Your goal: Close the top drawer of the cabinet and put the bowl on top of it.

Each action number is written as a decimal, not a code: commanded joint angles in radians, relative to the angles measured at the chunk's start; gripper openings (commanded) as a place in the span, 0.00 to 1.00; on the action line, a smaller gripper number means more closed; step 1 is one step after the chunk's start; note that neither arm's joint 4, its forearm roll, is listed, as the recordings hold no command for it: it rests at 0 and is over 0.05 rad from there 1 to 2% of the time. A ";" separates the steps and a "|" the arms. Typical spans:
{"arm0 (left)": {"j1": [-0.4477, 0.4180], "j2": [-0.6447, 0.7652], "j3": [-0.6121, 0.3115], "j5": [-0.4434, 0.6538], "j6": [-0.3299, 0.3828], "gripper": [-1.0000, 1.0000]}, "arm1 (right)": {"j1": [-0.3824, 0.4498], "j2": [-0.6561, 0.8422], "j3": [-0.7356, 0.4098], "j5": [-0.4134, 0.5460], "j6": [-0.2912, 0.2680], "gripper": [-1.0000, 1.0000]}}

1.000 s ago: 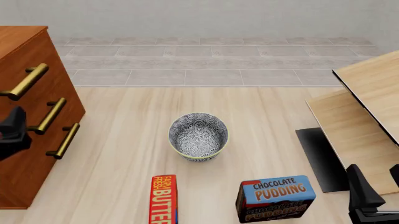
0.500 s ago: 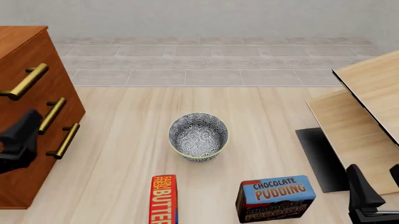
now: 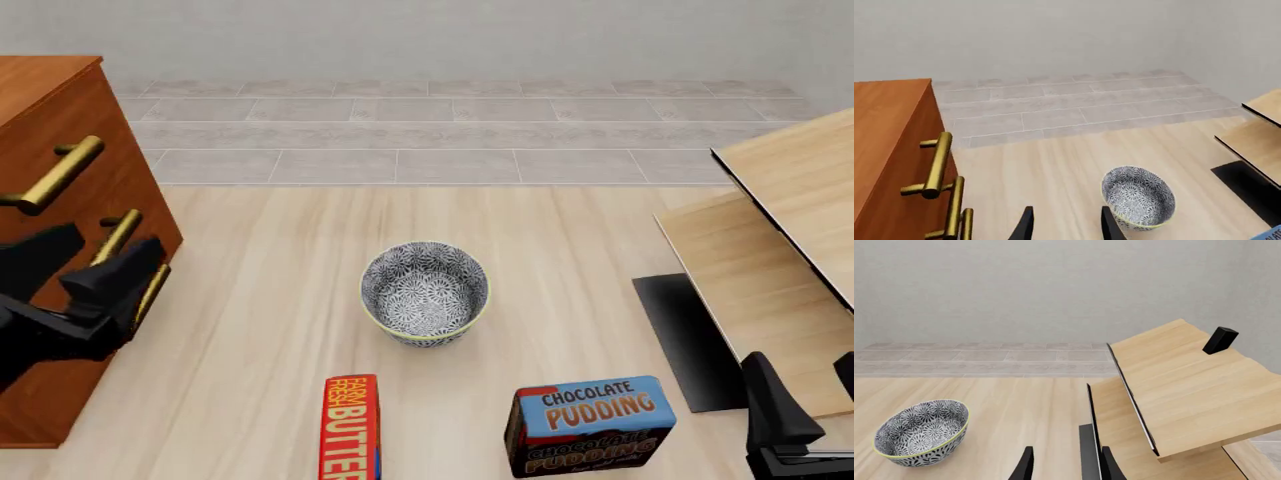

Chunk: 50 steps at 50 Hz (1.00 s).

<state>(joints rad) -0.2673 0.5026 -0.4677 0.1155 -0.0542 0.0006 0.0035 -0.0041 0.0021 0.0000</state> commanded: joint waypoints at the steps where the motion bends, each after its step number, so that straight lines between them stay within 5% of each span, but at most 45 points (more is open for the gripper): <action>1: -0.093 0.167 -0.079 0.011 0.040 1.00 | 0.000 0.001 0.000 -0.001 0.000 1.00; 17: -0.225 0.348 -0.235 0.118 0.030 1.00 | 0.000 0.000 0.000 -0.001 0.001 1.00; 34: -0.190 0.489 -0.437 0.280 0.009 1.00 | 0.000 0.001 0.000 -0.001 0.001 1.00; 38: -0.201 0.542 -0.462 0.302 -0.022 1.00 | 0.000 0.001 0.000 -0.001 0.000 1.00; 40: -0.199 0.597 -0.474 0.317 -0.099 1.00 | 0.000 0.000 0.000 -0.001 0.000 1.00; 50: -0.221 0.704 -0.536 0.360 -0.129 1.00 | 0.000 0.001 0.000 -0.001 0.000 1.00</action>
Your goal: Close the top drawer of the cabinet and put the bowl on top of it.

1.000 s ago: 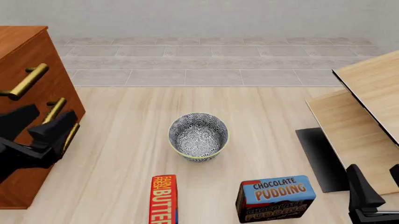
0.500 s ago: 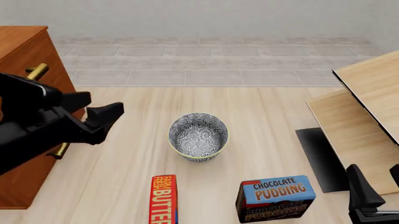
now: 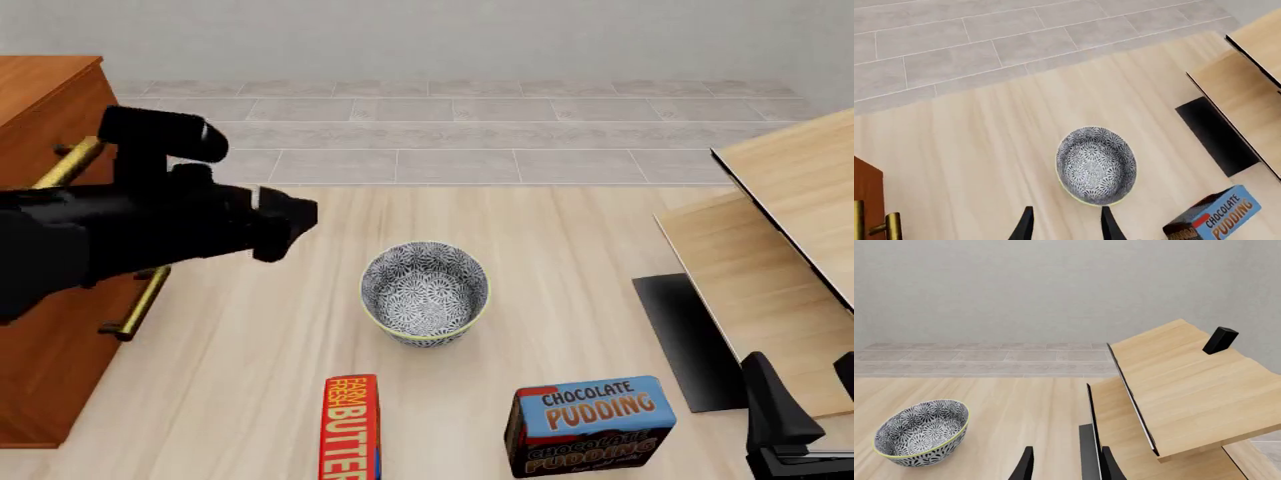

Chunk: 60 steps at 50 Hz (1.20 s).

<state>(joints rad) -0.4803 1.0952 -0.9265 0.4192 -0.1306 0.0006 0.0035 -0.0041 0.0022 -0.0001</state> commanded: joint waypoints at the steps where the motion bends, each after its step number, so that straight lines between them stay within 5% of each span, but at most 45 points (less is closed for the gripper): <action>1: -0.012 0.130 -0.087 0.069 -0.076 1.00 | 0.000 0.001 0.000 -0.001 0.000 1.00; 18: 0.017 0.215 -0.168 0.133 -0.061 1.00 | 0.000 0.001 0.000 -0.001 0.000 1.00; 35: 0.024 0.289 -0.229 0.130 -0.129 1.00 | 0.000 0.001 0.000 -0.001 0.000 1.00; 60: 0.043 0.421 -0.223 0.021 -0.150 1.00 | 0.000 0.001 0.000 -0.001 0.000 1.00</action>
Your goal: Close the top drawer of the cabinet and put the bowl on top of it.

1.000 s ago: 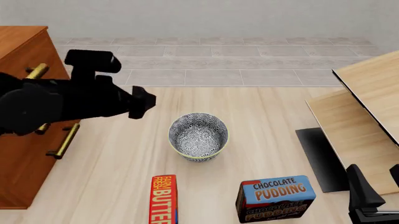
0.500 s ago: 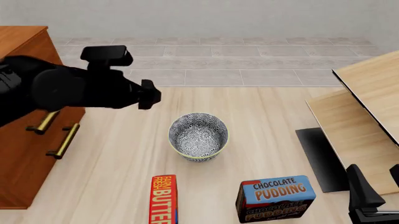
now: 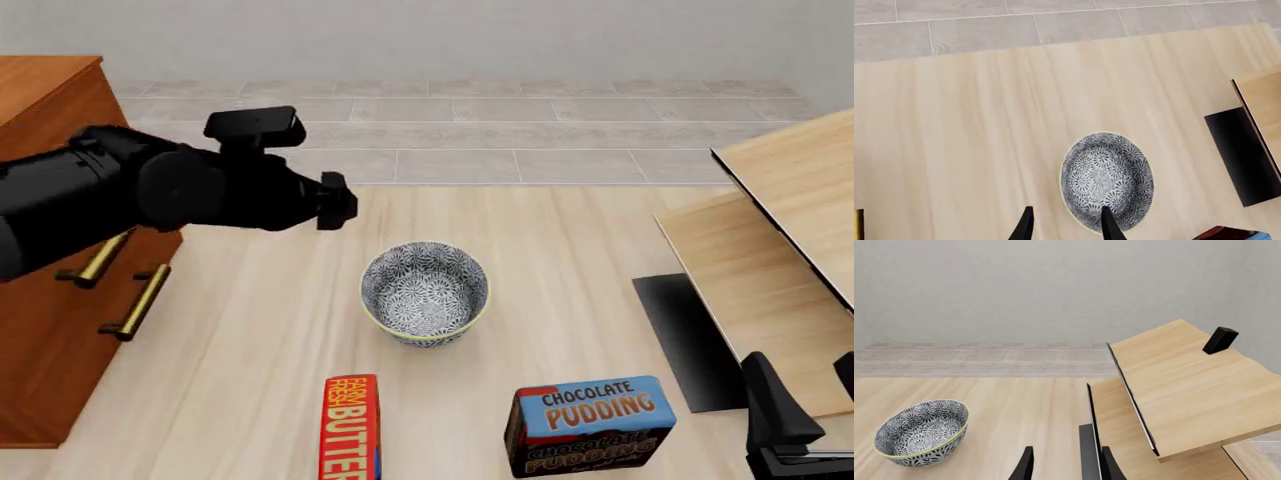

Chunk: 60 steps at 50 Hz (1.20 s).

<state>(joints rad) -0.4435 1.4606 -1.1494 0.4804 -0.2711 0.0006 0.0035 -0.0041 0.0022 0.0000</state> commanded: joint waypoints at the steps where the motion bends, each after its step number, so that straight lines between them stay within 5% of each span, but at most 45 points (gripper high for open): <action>1: 0.007 0.061 0.004 -0.049 -0.010 1.00 | 0.000 0.001 0.000 -0.001 0.001 1.00; 60: -0.005 0.293 0.002 -0.195 -0.083 1.00 | 0.000 0.001 0.000 -0.001 0.000 1.00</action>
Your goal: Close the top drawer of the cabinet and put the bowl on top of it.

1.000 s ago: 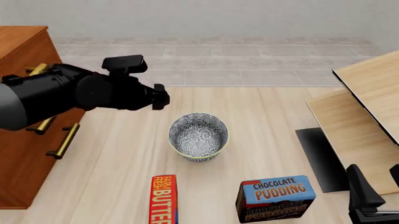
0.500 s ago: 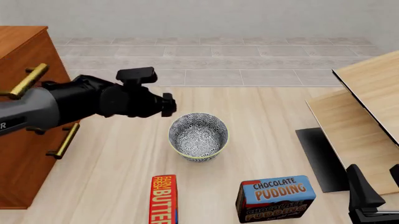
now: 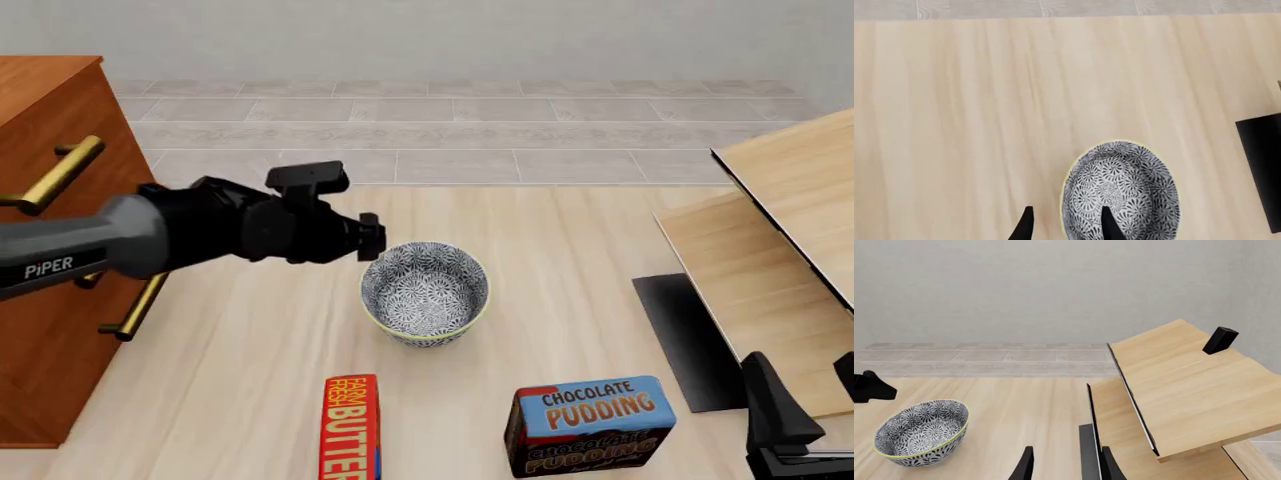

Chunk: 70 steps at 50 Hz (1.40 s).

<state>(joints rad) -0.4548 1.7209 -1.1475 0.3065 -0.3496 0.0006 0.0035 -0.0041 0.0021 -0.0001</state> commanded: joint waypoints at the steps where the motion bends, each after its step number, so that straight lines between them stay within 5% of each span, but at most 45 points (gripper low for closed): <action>1: 0.007 0.034 0.000 -0.020 -0.008 1.00 | 0.000 0.001 0.000 -0.001 0.001 1.00; 70: -0.014 0.150 -0.001 -0.082 -0.062 1.00 | 0.000 0.001 0.000 -0.001 0.000 1.00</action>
<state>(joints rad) -0.4694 1.8561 -1.1439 0.2275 -0.4076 0.0006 0.0035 -0.0041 0.0021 0.0000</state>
